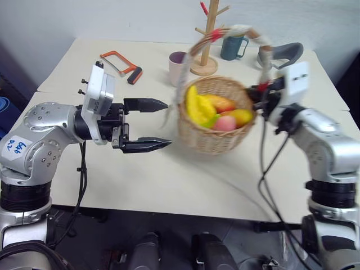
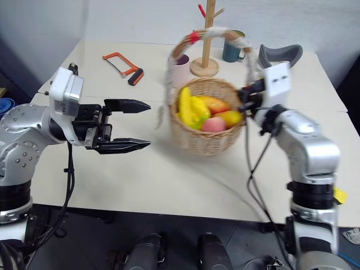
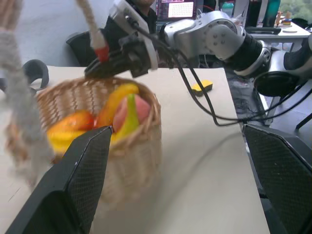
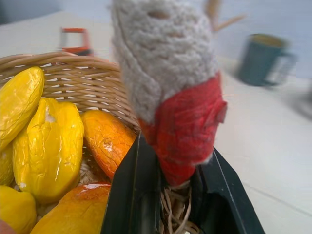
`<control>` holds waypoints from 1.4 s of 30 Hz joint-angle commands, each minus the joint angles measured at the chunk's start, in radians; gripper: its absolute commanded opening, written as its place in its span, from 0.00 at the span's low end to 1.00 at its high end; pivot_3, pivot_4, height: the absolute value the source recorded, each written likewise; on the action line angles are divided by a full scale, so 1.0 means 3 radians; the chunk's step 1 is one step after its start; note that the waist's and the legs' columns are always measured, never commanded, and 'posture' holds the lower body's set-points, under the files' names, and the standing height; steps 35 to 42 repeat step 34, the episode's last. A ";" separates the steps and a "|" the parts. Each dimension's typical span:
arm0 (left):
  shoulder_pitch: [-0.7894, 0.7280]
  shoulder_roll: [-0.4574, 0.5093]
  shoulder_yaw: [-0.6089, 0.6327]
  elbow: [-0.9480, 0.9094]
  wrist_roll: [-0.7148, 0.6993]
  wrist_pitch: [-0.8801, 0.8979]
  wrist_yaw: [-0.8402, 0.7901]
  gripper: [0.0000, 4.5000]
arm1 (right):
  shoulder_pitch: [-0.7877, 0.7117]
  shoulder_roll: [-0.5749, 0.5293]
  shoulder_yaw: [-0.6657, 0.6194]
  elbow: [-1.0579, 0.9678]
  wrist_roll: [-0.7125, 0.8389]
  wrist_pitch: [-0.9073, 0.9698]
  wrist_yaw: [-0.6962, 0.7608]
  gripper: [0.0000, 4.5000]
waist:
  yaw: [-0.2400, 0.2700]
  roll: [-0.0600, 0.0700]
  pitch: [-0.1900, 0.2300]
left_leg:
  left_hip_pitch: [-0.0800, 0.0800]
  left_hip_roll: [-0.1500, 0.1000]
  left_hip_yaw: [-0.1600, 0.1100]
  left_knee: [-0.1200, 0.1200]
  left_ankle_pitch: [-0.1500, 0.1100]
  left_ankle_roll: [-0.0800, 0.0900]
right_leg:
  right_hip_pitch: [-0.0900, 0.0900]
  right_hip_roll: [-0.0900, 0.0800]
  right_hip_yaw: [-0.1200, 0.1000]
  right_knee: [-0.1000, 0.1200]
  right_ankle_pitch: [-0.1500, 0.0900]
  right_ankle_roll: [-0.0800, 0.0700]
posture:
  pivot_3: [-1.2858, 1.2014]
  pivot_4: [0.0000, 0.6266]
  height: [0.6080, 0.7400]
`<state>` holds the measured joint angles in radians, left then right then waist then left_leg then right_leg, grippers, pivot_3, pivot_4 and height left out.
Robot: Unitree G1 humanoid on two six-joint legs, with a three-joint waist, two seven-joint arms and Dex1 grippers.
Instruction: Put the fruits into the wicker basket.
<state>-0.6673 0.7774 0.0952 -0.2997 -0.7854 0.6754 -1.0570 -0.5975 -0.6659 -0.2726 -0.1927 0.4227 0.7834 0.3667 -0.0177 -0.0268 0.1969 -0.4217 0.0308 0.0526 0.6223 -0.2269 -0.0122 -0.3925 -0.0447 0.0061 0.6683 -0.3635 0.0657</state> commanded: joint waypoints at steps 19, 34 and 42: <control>-0.0350 -0.0391 -0.0161 0.0210 0.0128 -0.0150 -0.0066 1.00 | 0.1356 -0.0586 -0.1183 0.0165 0.0055 -0.0569 0.0645 0.99 | -0.0022 0.0008 -0.0001 | 0.0025 0.0007 0.0027 -0.0004 0.0014 -0.0021 | 0.0003 0.0016 0.0026 0.0016 0.0000 0.0003 | 0.52 0.24 1.00; -0.0483 -0.0306 -0.0231 0.0784 0.0421 -0.0484 -0.0445 1.00 | 0.2784 -0.1883 -0.2940 0.1015 0.0498 0.0040 0.3281 0.99 | -0.0074 -0.0010 -0.0001 | 0.0097 0.0008 0.0046 -0.0030 -0.0014 0.0010 | 0.0087 0.0018 0.0048 -0.0048 0.0005 0.0017 | 0.52 0.24 1.00; -0.0483 -0.0306 -0.0231 0.0784 0.0421 -0.0484 -0.0445 1.00 | 0.2784 -0.1883 -0.2940 0.1015 0.0498 0.0040 0.3281 0.99 | -0.0074 -0.0010 -0.0001 | 0.0097 0.0008 0.0046 -0.0030 -0.0014 0.0010 | 0.0087 0.0018 0.0048 -0.0048 0.0005 0.0017 | 0.52 0.24 1.00</control>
